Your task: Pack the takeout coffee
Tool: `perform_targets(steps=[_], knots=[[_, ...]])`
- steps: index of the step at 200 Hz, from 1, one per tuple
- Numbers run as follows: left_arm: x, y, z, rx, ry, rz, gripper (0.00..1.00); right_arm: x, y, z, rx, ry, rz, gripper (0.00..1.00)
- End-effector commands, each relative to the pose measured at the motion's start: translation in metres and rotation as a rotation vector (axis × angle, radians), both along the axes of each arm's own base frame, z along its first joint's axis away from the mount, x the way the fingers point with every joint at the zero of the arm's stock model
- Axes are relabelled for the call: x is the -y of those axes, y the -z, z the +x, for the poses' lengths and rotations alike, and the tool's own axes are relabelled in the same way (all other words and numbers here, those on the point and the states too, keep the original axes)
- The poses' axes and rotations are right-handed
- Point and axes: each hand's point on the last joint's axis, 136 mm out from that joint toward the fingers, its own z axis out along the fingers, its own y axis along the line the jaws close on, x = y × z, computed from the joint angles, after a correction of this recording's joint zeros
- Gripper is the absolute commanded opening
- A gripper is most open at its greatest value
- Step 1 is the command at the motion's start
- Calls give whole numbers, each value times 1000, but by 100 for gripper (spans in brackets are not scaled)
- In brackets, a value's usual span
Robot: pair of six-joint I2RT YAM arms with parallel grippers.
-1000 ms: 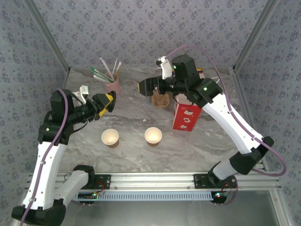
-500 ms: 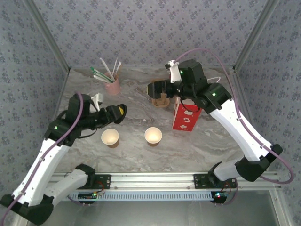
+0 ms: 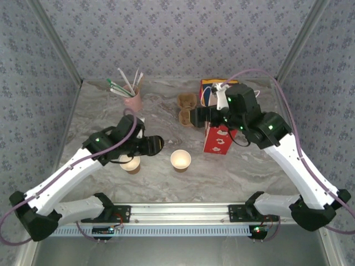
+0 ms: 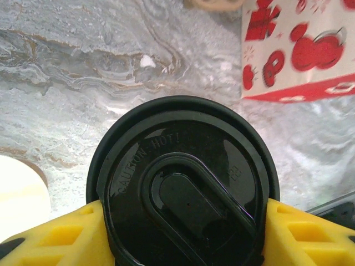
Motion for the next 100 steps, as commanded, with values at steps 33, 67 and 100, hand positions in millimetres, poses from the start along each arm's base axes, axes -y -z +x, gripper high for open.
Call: perform_targets(steps=[33, 67, 100], knots=[[26, 6, 4, 61, 95, 145, 53, 35, 42, -44, -97, -5, -80, 100], [49, 14, 4, 70, 153, 185, 54, 48, 65, -67, -161, -6, -87, 100], [64, 22, 3, 97, 210, 243, 54, 48, 98, -87, -242, -27, -89, 100]])
